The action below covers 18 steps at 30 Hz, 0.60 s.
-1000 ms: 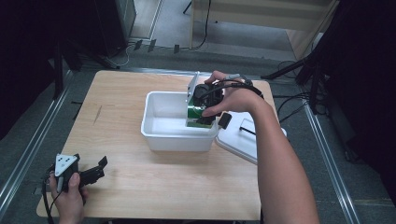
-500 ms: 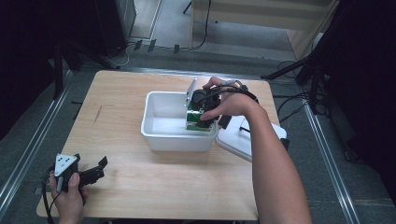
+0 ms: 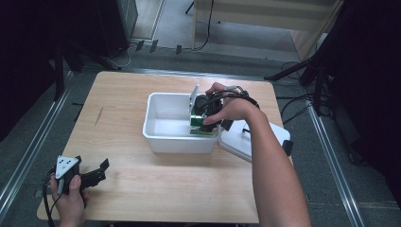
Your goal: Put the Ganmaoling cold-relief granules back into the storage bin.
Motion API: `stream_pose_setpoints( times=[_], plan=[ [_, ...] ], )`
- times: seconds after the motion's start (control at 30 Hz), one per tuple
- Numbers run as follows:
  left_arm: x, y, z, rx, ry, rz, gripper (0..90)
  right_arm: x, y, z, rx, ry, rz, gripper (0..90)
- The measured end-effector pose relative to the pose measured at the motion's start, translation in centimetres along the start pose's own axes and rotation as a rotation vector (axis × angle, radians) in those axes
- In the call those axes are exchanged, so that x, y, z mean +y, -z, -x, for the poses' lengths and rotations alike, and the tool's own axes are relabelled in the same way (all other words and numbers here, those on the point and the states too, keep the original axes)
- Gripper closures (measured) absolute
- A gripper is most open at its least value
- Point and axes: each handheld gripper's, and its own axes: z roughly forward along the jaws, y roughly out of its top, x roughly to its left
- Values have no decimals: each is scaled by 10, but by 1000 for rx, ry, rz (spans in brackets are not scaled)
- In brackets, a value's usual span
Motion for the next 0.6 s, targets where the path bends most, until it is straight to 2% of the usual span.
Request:
stream_pose_setpoints(
  times=[0.17, 0.4, 0.5, 0.6],
  plan=[
    [0, 0, 0, -1, 5, 3, 1, 1, -8, -1, 3, 5, -29, 152],
    [0, 0, 0, -1, 5, 3, 1, 2, -12, 1, 19, -24, -54, 150],
    [0, 0, 0, 0, 2, 1, 1, 2, -15, 2, 3, -6, -61, 152],
    [0, 0, 0, -1, 2, 2, 1, 4, -19, 1, 7, -14, -84, 151]
  ],
)
